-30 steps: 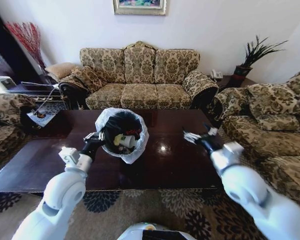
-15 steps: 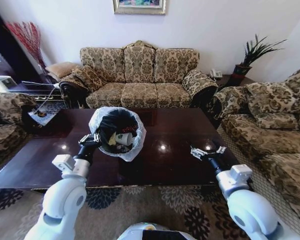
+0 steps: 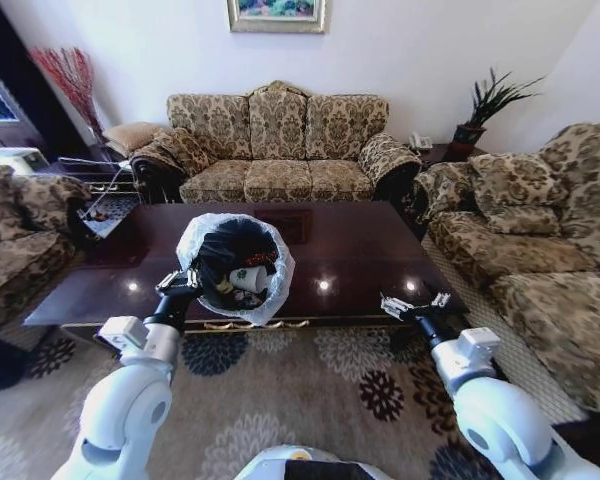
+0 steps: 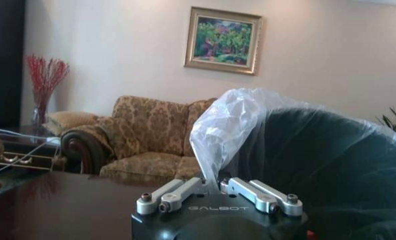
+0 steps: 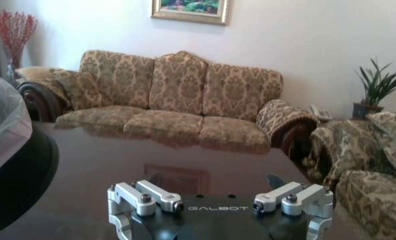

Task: Move to the front of the table and place the trash on the table into the trash bin.

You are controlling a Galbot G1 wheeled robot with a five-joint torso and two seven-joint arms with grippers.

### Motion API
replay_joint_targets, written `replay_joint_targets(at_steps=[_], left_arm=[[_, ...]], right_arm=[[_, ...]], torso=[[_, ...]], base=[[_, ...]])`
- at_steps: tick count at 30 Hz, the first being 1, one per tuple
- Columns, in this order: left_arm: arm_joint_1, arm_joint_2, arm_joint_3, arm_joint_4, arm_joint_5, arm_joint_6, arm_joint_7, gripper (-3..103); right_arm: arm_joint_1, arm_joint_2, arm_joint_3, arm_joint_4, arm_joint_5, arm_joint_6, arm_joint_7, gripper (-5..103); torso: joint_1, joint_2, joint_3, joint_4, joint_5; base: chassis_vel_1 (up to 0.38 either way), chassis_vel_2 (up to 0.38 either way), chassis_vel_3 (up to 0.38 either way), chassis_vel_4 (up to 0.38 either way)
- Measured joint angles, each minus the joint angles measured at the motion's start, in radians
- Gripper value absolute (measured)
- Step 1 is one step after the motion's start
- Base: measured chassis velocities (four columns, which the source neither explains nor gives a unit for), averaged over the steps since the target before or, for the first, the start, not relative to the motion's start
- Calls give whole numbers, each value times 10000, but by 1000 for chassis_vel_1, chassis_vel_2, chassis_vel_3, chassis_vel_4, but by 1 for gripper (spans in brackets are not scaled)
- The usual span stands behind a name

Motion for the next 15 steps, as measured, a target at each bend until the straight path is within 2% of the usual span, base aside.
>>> replay_joint_targets(at_steps=[15], left_arm=[[208,-1,-163,0,-29,-71,-13,3]], right_arm=[[-211,68,-207,136,-241,2,-125,100]], torso=[[5,-3,3,2,-2]], base=[[212,-212,-207,218]])
